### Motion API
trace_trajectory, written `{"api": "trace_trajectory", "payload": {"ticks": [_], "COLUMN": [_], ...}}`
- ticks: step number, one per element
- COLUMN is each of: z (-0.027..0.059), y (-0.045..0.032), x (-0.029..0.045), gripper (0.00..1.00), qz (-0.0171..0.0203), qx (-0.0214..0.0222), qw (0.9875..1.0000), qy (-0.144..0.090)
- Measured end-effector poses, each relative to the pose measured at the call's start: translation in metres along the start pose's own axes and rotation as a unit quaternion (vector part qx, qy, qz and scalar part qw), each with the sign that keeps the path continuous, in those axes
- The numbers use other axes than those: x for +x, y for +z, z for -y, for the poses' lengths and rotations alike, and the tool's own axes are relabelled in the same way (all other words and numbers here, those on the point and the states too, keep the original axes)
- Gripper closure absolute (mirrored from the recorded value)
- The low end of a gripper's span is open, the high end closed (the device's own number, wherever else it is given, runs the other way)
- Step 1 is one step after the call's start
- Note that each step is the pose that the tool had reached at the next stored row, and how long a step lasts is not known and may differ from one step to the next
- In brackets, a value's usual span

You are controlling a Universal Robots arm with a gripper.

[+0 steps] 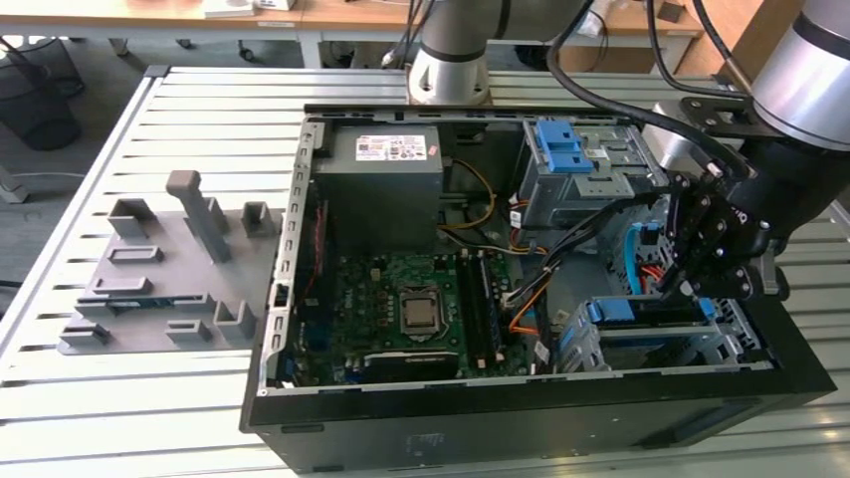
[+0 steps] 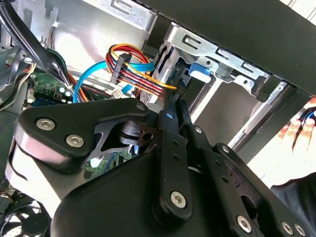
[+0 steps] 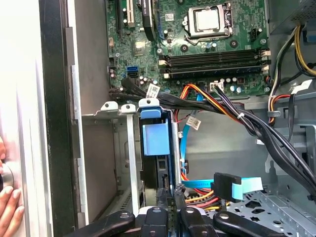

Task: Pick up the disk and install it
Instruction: 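Insert the first disk wire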

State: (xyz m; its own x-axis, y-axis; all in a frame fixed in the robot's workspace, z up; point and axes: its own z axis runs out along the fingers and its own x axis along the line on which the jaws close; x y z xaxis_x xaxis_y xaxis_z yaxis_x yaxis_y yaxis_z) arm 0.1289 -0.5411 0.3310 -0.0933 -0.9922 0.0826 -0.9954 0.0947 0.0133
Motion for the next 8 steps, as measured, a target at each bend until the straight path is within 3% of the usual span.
{"api": "trace_trajectory", "payload": {"ticks": [8], "z": [0.0014], "y": [0.003], "x": [-0.0003], "gripper": [0.84], "qz": [-0.0002], "qx": [-0.0026], "qw": [1.0], "qy": [0.0]}}
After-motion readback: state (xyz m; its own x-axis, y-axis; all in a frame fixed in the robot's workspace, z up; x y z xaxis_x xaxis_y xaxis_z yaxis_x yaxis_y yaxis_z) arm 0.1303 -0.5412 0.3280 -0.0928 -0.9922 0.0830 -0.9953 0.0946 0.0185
